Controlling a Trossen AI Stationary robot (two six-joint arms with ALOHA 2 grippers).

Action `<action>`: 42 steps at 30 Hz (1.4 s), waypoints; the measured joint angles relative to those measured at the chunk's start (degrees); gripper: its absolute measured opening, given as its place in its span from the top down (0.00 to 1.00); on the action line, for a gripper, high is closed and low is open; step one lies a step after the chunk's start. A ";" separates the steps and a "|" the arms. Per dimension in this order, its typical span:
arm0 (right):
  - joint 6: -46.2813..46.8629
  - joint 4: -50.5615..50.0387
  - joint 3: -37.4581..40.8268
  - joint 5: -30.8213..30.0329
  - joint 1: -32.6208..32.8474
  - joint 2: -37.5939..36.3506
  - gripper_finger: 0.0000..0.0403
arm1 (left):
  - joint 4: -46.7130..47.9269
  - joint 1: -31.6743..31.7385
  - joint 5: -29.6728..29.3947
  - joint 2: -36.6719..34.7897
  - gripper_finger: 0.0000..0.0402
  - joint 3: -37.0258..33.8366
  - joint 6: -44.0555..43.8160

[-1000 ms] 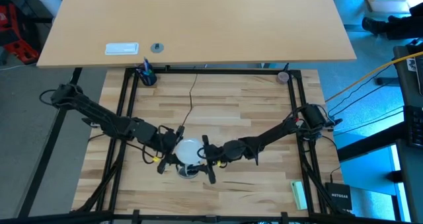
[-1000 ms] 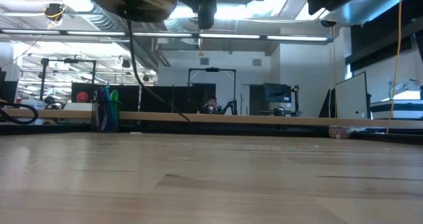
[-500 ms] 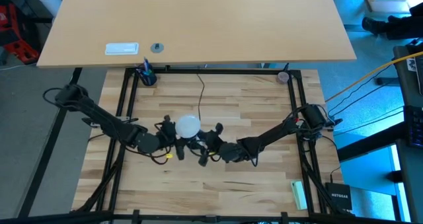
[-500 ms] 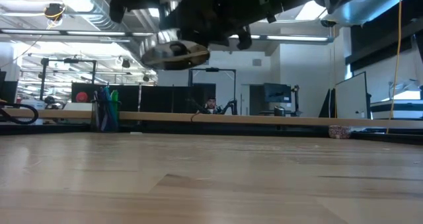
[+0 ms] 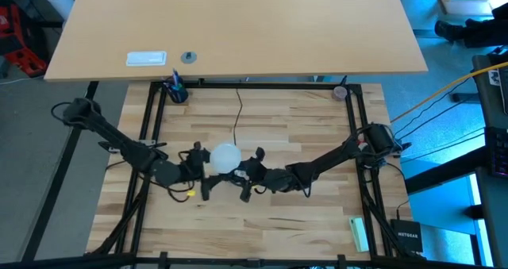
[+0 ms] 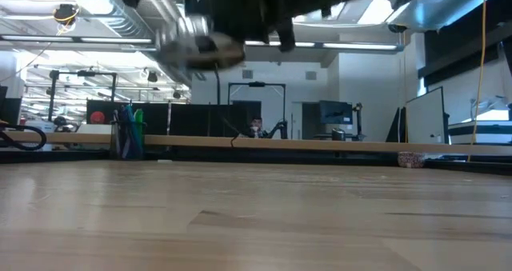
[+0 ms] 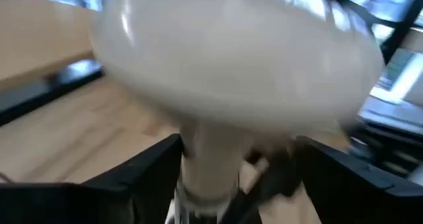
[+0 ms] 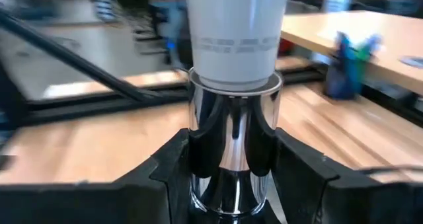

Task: Screw lightbulb
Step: Remove the lightbulb from the lamp

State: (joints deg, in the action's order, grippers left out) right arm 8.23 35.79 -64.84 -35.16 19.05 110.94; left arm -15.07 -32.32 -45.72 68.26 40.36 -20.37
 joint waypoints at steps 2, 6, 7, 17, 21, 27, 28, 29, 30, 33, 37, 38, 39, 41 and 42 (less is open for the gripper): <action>-1.19 0.42 0.00 4.09 0.00 -1.21 0.58 | 2.68 -0.99 3.98 -2.69 0.28 0.00 0.32; -2.82 2.00 0.00 19.73 -0.11 -2.47 0.58 | 4.35 -2.05 11.51 -6.75 0.28 0.00 5.14; -2.92 2.89 0.00 24.19 -0.11 -2.48 0.58 | 3.89 -1.98 13.30 -7.28 0.28 0.00 6.68; -2.71 7.25 -0.02 34.80 -0.07 -2.59 0.58 | -8.95 3.75 36.39 -2.10 0.27 -0.04 15.52; -2.71 6.70 -0.02 35.26 0.02 -2.59 0.58 | -14.79 6.79 46.08 0.46 0.27 -0.02 13.70; -2.64 6.50 -0.02 35.16 0.07 -2.59 0.58 | -15.46 8.03 47.35 1.40 0.45 -0.02 12.33; -2.64 6.26 -0.02 34.70 0.07 -2.59 0.58 | -15.39 8.01 46.31 1.45 0.51 -0.02 12.53; -2.59 6.14 -0.02 33.88 0.07 -2.59 0.58 | -15.23 7.94 45.12 1.45 0.57 -0.02 12.86; -2.53 6.05 -0.02 32.96 0.10 -2.59 0.58 | -15.17 7.78 43.77 1.45 0.62 -0.02 12.93; -2.34 5.16 -0.04 30.25 0.12 -2.59 0.58 | -14.28 7.08 39.33 1.45 0.66 -0.04 13.32; -1.79 2.43 -0.04 21.22 0.23 -2.59 0.58 | -11.31 5.06 27.46 1.45 0.66 -0.04 12.34; -1.04 1.82 -0.04 18.10 0.23 -2.59 0.58 | -10.73 4.46 23.23 1.53 0.66 -0.04 11.73; -0.65 1.26 -0.04 14.81 0.23 -2.59 0.58 | -10.49 3.87 18.87 1.85 0.66 -0.04 10.98; -0.15 0.45 -0.04 8.76 0.22 -2.58 0.58 | -10.80 2.64 10.60 2.98 0.66 -0.04 9.73; -0.04 0.21 -0.02 6.52 0.22 -2.57 0.58 | -11.44 2.23 7.29 3.85 0.66 -0.04 9.02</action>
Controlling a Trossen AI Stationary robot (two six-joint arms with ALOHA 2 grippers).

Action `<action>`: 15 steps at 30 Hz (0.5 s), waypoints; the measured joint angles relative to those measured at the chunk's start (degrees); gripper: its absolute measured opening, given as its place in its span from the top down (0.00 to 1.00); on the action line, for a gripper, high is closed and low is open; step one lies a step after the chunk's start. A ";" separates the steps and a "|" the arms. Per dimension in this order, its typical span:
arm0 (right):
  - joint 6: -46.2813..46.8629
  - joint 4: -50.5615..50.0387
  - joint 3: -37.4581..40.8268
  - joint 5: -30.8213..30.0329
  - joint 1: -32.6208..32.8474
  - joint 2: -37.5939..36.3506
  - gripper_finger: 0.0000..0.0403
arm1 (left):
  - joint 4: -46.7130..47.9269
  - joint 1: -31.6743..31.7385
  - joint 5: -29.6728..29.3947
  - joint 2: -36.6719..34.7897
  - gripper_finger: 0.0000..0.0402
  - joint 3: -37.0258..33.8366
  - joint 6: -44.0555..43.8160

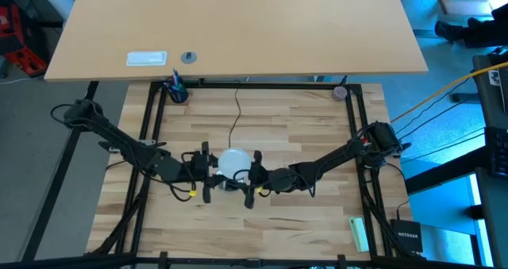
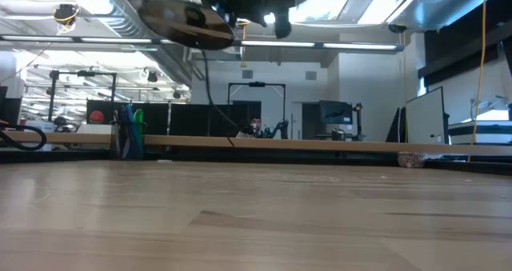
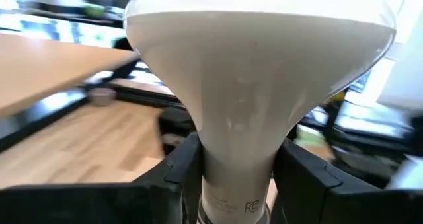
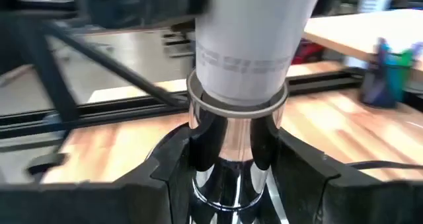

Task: Screw lightbulb
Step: Remove the lightbulb from the lamp

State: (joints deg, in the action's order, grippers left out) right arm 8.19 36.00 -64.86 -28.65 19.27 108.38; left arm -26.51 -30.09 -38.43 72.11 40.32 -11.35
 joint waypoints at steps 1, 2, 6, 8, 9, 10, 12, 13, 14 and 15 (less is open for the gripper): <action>0.13 -0.22 0.00 -1.88 0.02 0.00 0.58 | -0.83 -0.42 -2.88 0.97 0.66 0.06 -0.66; 0.23 -0.33 0.04 -3.65 0.04 0.01 0.58 | -1.71 -0.82 -6.15 1.98 0.66 0.10 -1.74; 0.50 -1.62 0.15 -8.79 0.01 0.14 0.58 | -5.89 -1.89 -16.65 6.47 0.66 0.38 -3.80; 1.00 -2.61 0.15 -9.41 0.00 0.15 0.58 | -6.99 -2.18 -18.55 7.77 0.63 0.99 -4.01; 1.01 -2.73 0.15 -9.50 0.00 0.15 0.58 | -7.06 -2.18 -18.64 8.10 0.60 1.50 -3.72; 0.81 -2.73 0.15 -9.51 0.00 0.15 0.58 | -7.06 -2.22 -18.58 8.25 0.56 2.06 -3.26; 0.48 -2.48 0.06 -9.13 -0.08 0.14 0.58 | -7.04 -2.43 -17.98 8.26 0.50 2.73 -2.34; 0.35 -2.41 0.02 -8.52 -0.16 0.12 0.58 | -6.73 -2.66 -17.83 8.05 0.47 3.00 -1.44; 0.24 -2.36 0.00 -7.85 -0.18 0.09 0.58 | -5.92 -3.01 -17.26 7.52 0.45 3.17 -0.49; 0.04 -2.20 -0.02 -6.99 -0.17 0.09 0.58 | -4.35 -3.51 -16.47 6.73 0.43 3.37 0.06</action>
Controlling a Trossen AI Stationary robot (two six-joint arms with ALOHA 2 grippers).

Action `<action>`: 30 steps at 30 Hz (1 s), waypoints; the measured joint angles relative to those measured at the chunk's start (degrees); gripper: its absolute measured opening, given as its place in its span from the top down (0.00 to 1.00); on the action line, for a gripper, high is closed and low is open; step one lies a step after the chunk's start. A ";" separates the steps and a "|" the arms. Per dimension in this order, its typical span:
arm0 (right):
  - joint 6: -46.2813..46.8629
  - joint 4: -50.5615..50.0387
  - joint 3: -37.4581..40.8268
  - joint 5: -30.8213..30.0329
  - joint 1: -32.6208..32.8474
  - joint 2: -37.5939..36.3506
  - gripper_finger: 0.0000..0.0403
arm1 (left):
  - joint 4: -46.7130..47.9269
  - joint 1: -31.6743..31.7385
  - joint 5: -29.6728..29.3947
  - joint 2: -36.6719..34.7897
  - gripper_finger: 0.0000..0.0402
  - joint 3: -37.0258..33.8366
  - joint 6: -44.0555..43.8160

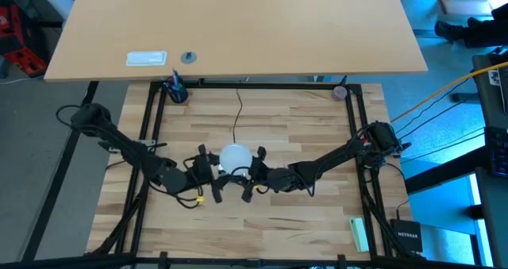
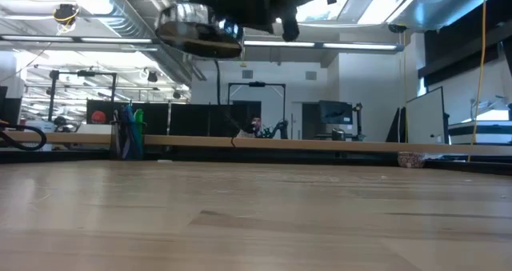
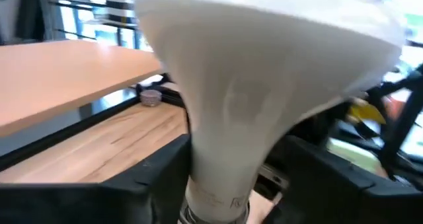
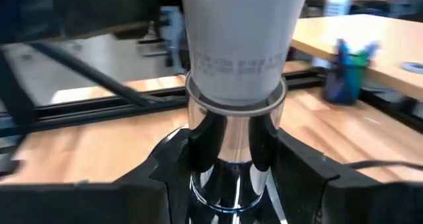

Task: Screw lightbulb
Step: Remove the lightbulb from the lamp

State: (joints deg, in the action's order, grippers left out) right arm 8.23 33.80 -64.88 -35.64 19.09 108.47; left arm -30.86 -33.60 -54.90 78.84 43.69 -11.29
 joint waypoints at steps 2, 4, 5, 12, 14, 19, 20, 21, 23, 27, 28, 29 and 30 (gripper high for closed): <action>-0.13 0.55 -0.09 3.23 0.02 -0.11 0.58 | 4.35 -1.28 1.09 -2.29 0.39 0.52 0.08; -0.01 1.58 -0.11 6.18 0.00 -0.11 0.58 | 9.44 -2.80 1.72 -5.07 0.37 1.00 -1.06; 0.08 2.12 -0.11 8.04 -0.03 -0.11 0.58 | 12.10 -3.66 2.30 -6.67 0.36 1.10 -1.87; -3.59 7.97 -0.09 26.06 -0.04 -0.11 0.58 | 19.26 -3.42 21.58 -14.21 0.37 1.17 -1.17; -4.48 8.75 -0.09 30.46 0.02 -0.11 0.58 | 19.55 -1.92 25.09 -14.47 0.37 1.17 -0.40; -5.18 9.50 -0.07 35.19 0.04 -0.11 0.58 | 21.24 3.40 33.19 -14.27 0.37 1.17 -0.86; -5.21 9.40 -0.07 35.21 0.04 -0.11 0.58 | 20.18 4.72 36.85 -13.91 0.37 1.17 -1.27; -5.22 9.29 -0.04 35.23 0.04 -0.11 0.58 | 19.02 5.79 40.59 -13.42 0.37 1.17 -1.52; -5.34 9.18 -0.04 35.23 0.00 -0.11 0.58 | 16.12 7.86 46.30 -12.11 0.37 1.17 -2.13; -5.50 7.94 -0.04 35.23 0.02 -0.11 0.58 | 10.68 10.89 56.10 -9.78 0.37 1.17 -2.64; -5.50 7.56 -0.04 35.23 0.02 -0.11 0.58 | 9.36 11.44 58.87 -9.31 0.37 1.18 -3.03; -5.65 7.32 -0.03 35.25 0.02 -0.11 0.58 | 8.37 11.87 61.19 -8.77 0.37 1.19 -3.28; -5.66 7.24 -0.02 35.36 0.02 -0.11 0.58 | 7.46 12.19 62.68 -8.30 0.37 1.18 -3.51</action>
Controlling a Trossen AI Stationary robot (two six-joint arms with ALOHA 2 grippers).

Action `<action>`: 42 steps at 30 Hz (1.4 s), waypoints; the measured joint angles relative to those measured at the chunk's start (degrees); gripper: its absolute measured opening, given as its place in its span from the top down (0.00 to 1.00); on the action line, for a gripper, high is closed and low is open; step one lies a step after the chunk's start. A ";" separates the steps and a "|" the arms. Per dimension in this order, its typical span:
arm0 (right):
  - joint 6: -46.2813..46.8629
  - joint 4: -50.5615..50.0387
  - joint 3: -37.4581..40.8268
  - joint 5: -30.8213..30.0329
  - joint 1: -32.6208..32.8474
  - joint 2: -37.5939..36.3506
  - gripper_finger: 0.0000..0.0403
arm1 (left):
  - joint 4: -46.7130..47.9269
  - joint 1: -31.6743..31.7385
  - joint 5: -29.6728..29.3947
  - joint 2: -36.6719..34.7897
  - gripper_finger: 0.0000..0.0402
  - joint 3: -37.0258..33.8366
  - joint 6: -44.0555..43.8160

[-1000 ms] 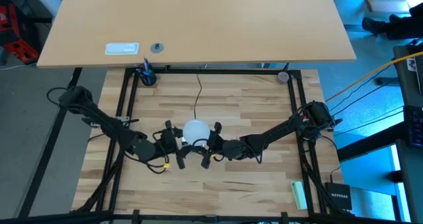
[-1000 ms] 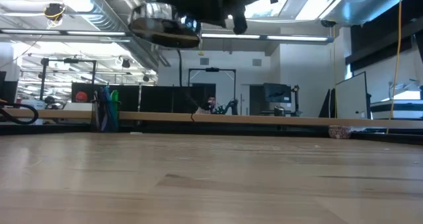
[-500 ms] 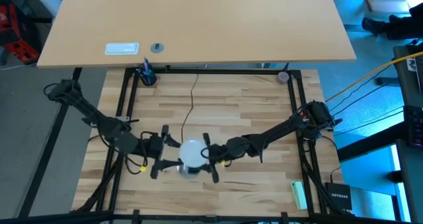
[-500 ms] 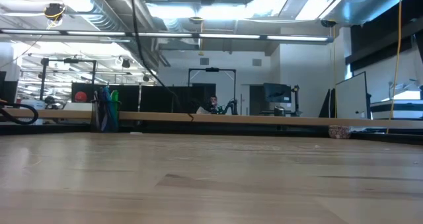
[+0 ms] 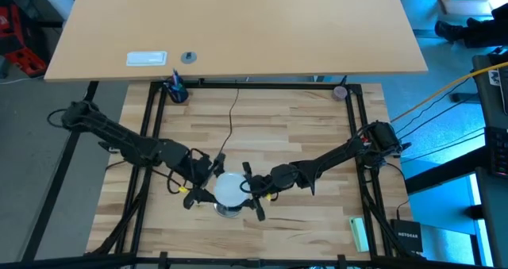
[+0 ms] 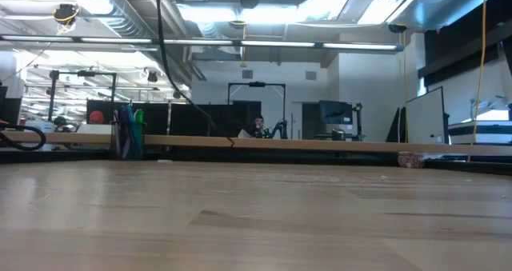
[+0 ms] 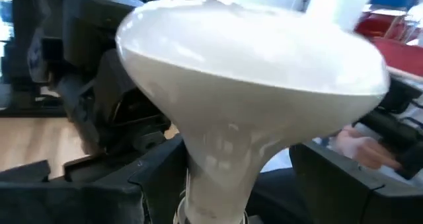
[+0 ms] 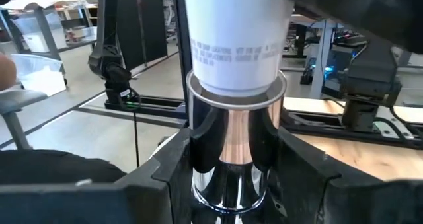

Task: Screw lightbulb
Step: Remove the lightbulb from the lamp

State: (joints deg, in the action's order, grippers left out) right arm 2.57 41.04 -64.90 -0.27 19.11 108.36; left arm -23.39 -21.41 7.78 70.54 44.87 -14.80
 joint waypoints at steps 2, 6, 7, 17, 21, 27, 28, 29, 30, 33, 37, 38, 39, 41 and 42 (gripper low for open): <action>0.20 0.05 0.00 -0.04 0.04 0.00 0.58 | -0.19 0.20 0.96 0.58 0.37 0.01 -0.32; 0.31 0.96 0.04 1.06 -0.04 0.00 0.58 | 0.18 0.20 1.04 1.46 0.37 0.01 0.26; 0.64 1.04 0.04 1.35 -0.04 0.00 0.58 | 0.29 0.20 1.02 1.64 0.37 -0.01 0.55; 1.59 -0.85 0.04 -6.15 0.04 0.00 0.58 | 1.06 -0.37 -7.23 1.75 0.67 -0.03 1.63; 1.75 -3.14 0.02 -14.57 0.20 -0.04 0.58 | 4.21 -2.85 -21.80 1.73 0.67 -0.03 -0.32; 5.22 -7.56 0.07 -33.59 0.04 0.02 0.58 | 6.15 -8.23 -55.41 4.24 0.67 -0.03 -4.86; 5.14 -8.12 0.07 -35.43 0.02 0.02 0.58 | 5.70 -8.69 -59.52 5.15 0.67 -0.03 -6.14; 4.95 -8.56 0.07 -36.79 0.00 0.02 0.58 | 5.08 -9.06 -62.66 6.02 0.67 -0.03 -7.22; 4.73 -8.76 0.07 -37.96 -0.04 0.02 0.58 | 4.37 -9.26 -64.84 6.86 0.67 0.01 -7.83; 4.73 -9.21 0.10 -39.47 -0.04 0.07 0.58 | 1.50 -9.17 -66.90 9.09 0.65 0.05 -8.34; 4.32 -9.51 0.11 -39.63 -0.02 0.11 0.58 | 0.29 -8.76 -65.33 10.09 0.50 0.05 -8.36; 4.46 -9.62 0.11 -39.63 -0.07 0.09 0.58 | 0.28 -8.75 -65.14 10.10 0.46 0.03 -7.64; 4.47 -9.60 0.10 -39.54 -0.07 0.10 0.58 | 0.41 -8.95 -64.76 9.78 0.43 0.03 -7.00; 4.44 -9.65 0.09 -38.08 -0.07 0.09 0.58 | 1.15 -9.66 -63.80 8.75 0.39 0.01 -4.78; 4.44 -9.53 0.06 -37.14 -0.06 0.10 0.58 | 2.31 -10.24 -62.56 7.70 0.37 0.01 -3.96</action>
State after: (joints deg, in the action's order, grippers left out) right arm 7.01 31.51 -64.84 -37.42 19.05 108.46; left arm -21.08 -31.65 -54.78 78.24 44.88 -18.75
